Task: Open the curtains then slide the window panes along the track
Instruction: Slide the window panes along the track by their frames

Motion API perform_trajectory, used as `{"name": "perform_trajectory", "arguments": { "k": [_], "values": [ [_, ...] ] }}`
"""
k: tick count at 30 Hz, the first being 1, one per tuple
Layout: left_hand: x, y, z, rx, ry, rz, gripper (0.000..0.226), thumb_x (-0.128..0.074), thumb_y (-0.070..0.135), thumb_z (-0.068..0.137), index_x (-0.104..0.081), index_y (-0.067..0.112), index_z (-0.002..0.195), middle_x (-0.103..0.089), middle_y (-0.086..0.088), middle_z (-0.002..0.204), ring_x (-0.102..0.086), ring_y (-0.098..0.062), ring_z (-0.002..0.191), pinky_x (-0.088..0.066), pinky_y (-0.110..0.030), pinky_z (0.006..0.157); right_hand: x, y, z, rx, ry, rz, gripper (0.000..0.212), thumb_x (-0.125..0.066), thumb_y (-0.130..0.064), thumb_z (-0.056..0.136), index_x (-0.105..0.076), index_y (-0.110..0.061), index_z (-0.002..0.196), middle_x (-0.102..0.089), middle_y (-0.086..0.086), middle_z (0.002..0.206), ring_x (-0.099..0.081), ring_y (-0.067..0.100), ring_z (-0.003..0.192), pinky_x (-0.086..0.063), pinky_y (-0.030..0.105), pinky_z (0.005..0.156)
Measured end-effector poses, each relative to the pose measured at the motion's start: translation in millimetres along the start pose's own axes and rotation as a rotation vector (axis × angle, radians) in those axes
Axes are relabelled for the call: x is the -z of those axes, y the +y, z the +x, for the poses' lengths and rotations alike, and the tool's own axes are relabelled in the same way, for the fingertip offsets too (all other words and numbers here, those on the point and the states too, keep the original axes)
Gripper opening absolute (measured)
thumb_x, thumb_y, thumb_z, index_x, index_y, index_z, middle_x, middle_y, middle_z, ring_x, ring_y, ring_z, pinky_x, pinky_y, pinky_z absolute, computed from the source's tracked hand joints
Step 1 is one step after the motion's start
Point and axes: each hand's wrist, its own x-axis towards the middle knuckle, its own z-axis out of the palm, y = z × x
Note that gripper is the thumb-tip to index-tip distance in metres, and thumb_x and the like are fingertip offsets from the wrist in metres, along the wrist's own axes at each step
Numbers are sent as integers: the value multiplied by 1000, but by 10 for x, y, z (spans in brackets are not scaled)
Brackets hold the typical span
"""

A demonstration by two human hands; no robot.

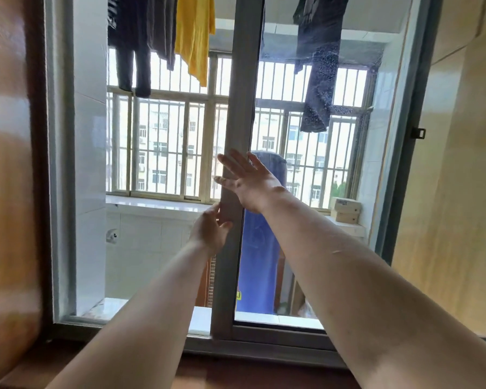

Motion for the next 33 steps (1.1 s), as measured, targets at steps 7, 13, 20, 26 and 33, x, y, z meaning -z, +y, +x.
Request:
{"name": "perform_trajectory", "arguments": {
  "k": [7,13,20,26,33],
  "values": [
    [-218,146,-28,-21,-30,40,47,-61,11,89,-51,15,134,-68,-3,122,-65,-19,111,-50,-35,99,-56,219,-185,-2,-14,5,78,-38,2,93,-9,-38,153,24,-2,161,24,19,147,14,43,118],
    [-456,293,-88,-29,-36,-2,49,-63,11,88,-49,15,135,-68,-2,121,-64,-20,112,-50,-40,100,-156,434,-360,-10,-9,-2,76,-37,2,94,-10,-37,153,23,-2,161,23,20,148,13,44,119],
    [-755,458,-145,-73,-48,-32,44,-62,9,88,-54,20,130,-70,1,115,-66,-18,106,-52,-35,95,-277,686,-578,-36,-30,34,71,-33,-1,97,-10,-40,153,24,-4,160,23,19,148,9,44,121],
    [-966,558,-170,-78,-54,-32,47,-62,13,88,-52,26,132,-69,8,114,-64,-14,107,-51,-37,97,-330,861,-733,-54,-31,29,72,-34,1,97,-11,-38,153,23,-3,161,23,19,148,9,43,121],
    [-1254,703,-190,-104,-61,-33,40,-62,11,88,-59,25,125,-72,3,110,-67,-16,101,-53,-34,92,-425,1085,-957,-78,-39,20,70,-30,1,98,-13,-38,153,21,-4,161,21,19,148,8,42,122]
  ]
}}
